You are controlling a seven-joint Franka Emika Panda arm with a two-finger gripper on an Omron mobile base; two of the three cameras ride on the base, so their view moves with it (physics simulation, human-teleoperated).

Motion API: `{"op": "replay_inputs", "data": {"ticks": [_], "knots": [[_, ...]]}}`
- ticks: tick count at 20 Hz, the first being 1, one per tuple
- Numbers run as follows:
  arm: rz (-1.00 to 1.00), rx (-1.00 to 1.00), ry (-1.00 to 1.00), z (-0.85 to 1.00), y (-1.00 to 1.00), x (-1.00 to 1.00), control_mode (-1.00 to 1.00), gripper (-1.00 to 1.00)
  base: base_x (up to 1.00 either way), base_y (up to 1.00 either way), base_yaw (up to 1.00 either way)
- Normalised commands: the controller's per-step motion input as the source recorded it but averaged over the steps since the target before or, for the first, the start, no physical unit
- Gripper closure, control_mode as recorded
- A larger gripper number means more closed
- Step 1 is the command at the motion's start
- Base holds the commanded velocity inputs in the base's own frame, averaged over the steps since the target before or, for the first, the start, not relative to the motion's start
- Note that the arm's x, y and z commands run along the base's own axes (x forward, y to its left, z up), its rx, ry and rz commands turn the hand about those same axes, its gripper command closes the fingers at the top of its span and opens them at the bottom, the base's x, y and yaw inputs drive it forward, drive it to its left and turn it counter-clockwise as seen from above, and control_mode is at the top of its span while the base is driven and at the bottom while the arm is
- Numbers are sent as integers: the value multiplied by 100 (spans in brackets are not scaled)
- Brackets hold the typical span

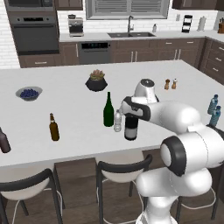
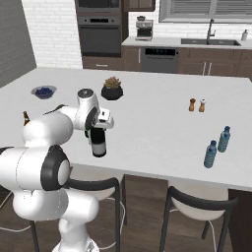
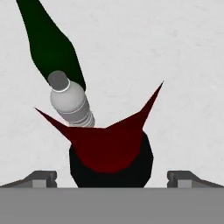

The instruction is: Move the plastic bottles in the middle to the plastics group, and the glass bottles in the middle to the glass group.

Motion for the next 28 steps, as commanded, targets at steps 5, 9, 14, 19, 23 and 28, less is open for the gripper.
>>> {"op": "replay_inputs", "data": {"ticks": [5,9,14,19,23,28], "knots": [[2,0,0,-3,0,9,-100,-100,0,0,0],[0,0,0,-4,0,11,-100,-100,0,0,0],[0,0,0,-1,0,1,-100,-100,0,0,0],[0,0,0,0,0,0,-100,100,0,0,0],[0,0,0,0,0,0,-100,100,0,0,0],[0,0,0,0,0,-23,-100,100,0,0,0]]}}
